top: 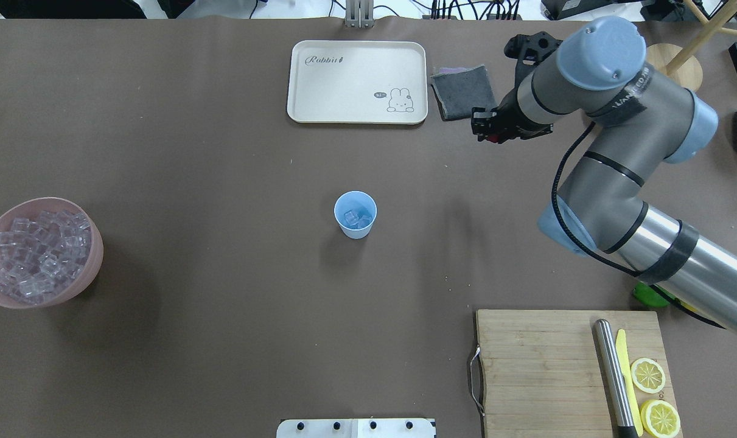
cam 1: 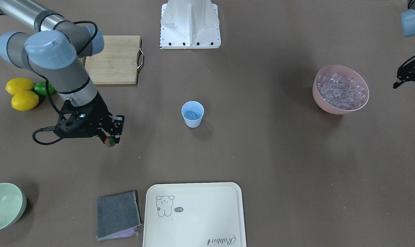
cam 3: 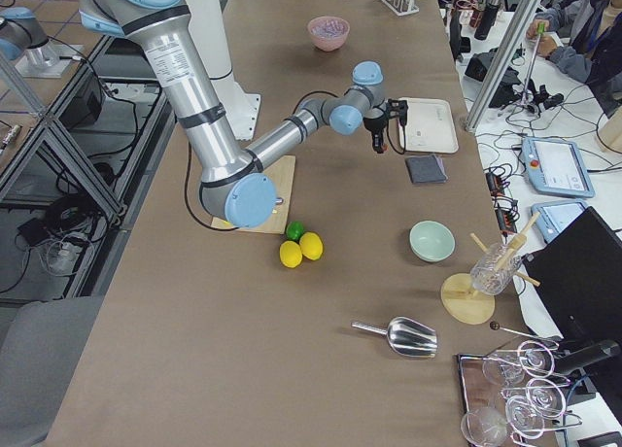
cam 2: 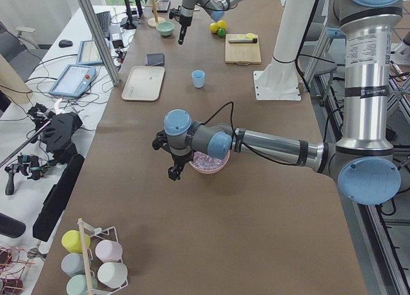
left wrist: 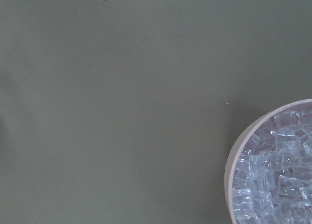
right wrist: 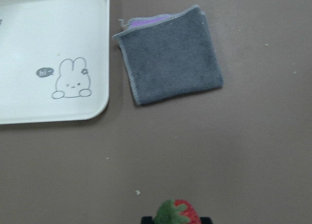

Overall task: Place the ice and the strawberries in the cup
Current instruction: 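Carry the strawberry with the right gripper over the blue cup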

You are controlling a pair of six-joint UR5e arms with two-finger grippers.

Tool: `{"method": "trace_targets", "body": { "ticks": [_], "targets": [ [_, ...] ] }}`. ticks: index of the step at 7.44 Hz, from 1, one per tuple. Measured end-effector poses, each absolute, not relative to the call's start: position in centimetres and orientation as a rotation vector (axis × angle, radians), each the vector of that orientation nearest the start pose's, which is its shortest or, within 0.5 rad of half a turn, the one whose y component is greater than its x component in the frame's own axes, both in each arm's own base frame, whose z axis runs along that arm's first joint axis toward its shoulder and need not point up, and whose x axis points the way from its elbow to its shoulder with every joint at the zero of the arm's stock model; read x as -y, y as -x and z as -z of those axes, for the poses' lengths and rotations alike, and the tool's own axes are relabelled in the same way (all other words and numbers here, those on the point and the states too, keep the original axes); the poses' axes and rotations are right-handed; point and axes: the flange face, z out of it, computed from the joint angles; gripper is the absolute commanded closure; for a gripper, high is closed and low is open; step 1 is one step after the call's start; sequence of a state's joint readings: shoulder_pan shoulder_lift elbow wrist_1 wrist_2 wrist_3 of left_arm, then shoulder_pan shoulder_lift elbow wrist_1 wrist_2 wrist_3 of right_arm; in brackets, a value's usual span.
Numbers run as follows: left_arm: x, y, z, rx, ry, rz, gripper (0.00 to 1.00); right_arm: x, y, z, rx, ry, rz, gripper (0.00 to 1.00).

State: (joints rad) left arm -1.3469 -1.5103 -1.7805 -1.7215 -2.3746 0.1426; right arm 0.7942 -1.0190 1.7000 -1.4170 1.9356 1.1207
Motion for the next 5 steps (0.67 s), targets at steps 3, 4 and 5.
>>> {"method": "trace_targets", "body": {
  "ticks": [3,4,5],
  "targets": [
    [48.0,-4.6,-56.5,-0.814,-0.255,-0.465,0.01,48.5,47.1,-16.6,0.861,-0.118,-0.211,1.0],
    [48.0,-4.6,-56.5,-0.813,-0.256,-0.465,0.01,46.6,49.4,-15.0,0.865,-0.11,-0.227,1.0],
    [48.1,-4.6,-56.5,-0.812,-0.256,-0.465,0.01,45.4,51.7,-14.2,0.858,-0.106,-0.247,1.0]
  ]
}}
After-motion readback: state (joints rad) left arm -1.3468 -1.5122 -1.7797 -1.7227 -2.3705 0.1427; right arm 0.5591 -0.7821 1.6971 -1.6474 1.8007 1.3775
